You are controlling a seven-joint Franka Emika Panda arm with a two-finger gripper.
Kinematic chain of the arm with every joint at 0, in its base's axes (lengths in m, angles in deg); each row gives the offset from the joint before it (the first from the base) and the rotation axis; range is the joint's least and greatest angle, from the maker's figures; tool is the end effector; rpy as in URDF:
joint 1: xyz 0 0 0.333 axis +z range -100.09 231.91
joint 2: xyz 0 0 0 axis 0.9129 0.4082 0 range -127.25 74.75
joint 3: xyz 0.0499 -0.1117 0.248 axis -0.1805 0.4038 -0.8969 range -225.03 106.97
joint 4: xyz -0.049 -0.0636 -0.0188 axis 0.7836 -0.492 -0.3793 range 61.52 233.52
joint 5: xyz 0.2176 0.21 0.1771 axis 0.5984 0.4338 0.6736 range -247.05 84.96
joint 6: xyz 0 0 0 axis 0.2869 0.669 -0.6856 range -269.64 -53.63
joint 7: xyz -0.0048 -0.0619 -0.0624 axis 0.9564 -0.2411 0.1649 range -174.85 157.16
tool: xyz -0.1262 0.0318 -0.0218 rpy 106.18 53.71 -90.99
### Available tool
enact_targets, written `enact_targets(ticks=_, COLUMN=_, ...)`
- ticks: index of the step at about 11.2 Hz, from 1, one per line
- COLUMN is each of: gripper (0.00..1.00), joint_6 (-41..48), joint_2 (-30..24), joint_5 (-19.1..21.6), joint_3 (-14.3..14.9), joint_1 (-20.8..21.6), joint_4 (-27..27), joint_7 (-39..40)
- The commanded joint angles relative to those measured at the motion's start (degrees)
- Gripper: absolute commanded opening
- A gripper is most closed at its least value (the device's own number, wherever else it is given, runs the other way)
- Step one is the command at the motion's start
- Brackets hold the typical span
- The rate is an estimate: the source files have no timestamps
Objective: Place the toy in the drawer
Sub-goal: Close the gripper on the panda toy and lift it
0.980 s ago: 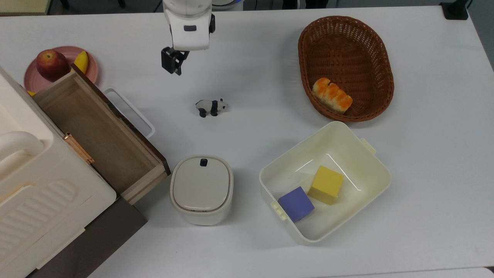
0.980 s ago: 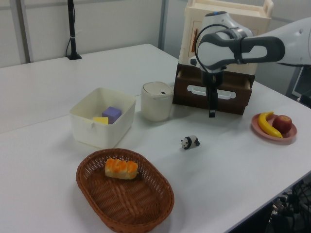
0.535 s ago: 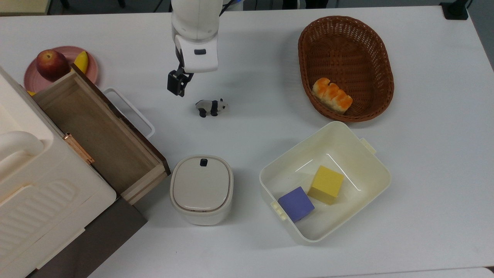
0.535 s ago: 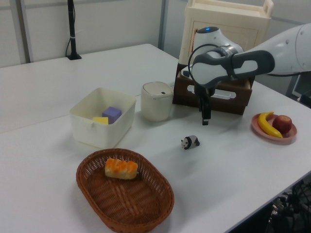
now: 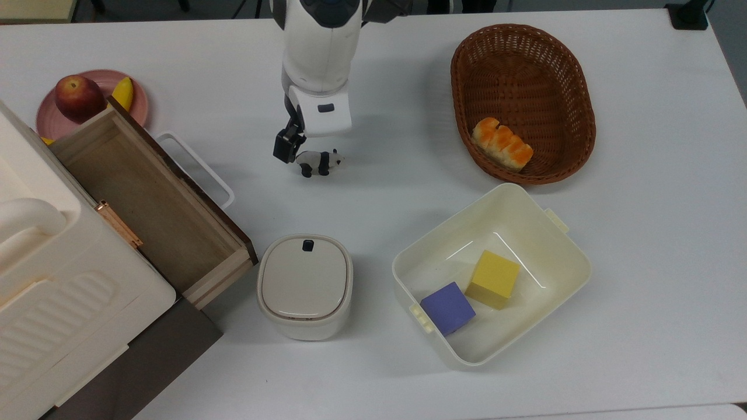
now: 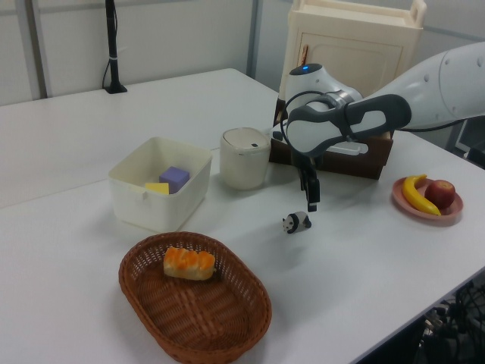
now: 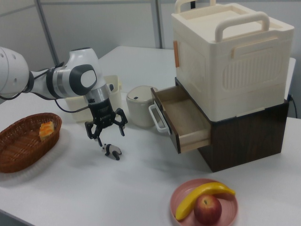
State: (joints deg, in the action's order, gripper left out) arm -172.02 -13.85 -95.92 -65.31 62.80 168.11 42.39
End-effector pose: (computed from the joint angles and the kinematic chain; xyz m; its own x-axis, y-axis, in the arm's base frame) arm 0.5470 0.0092 0.3316 0.4646 0.8585 -0.2171 0.8828 -0.4682 0.0377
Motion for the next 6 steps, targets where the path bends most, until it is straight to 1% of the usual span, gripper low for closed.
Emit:
enact_targets(ticks=1, gripper=0.98, joint_6=-1.62, joint_2=0.86, joint_5=-2.52, joint_3=0.04, joint_1=1.08, joint_4=1.03, joint_7=-1.4)
enact_targets(ticks=4, gripper=0.98, joint_6=-1.7, joint_2=2.88, joint_5=-4.11, joint_3=-0.05, joint_1=1.53, joint_4=0.77, joint_7=-1.49)
enact_targets(ticks=6, gripper=0.98, joint_6=-1.71, joint_2=4.02, joint_5=-5.59, joint_3=0.04, joint_1=1.61, joint_4=0.51, joint_7=-3.23)
